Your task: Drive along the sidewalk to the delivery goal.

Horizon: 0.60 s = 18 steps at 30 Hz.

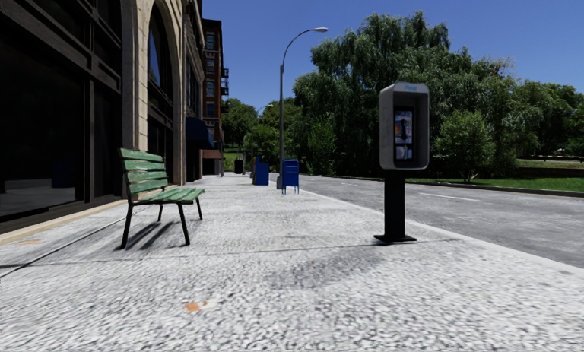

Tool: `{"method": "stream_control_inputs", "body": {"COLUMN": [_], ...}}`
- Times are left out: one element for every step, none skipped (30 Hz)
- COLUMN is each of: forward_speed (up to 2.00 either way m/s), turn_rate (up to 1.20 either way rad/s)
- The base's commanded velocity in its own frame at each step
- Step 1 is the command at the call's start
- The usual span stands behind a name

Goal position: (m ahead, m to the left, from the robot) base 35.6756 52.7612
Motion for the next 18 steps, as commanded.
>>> {"method": "stream_control_inputs", "body": {"forward_speed": [2.0, 2.0, 2.0, 2.0, 2.0, 2.0, 2.0, 2.0, 2.0, 2.0, 2.0, 2.0, 2.0, 2.0, 2.0, 2.0, 2.0, 2.0], "turn_rate": [0.0, 0.0, 0.0, 0.0, 0.0, 0.0, 0.0, 0.0, 0.01, 0.05, 0.12, 0.12, 0.2, 0.23, 0.24, 0.24, 0.25, 0.25]}}
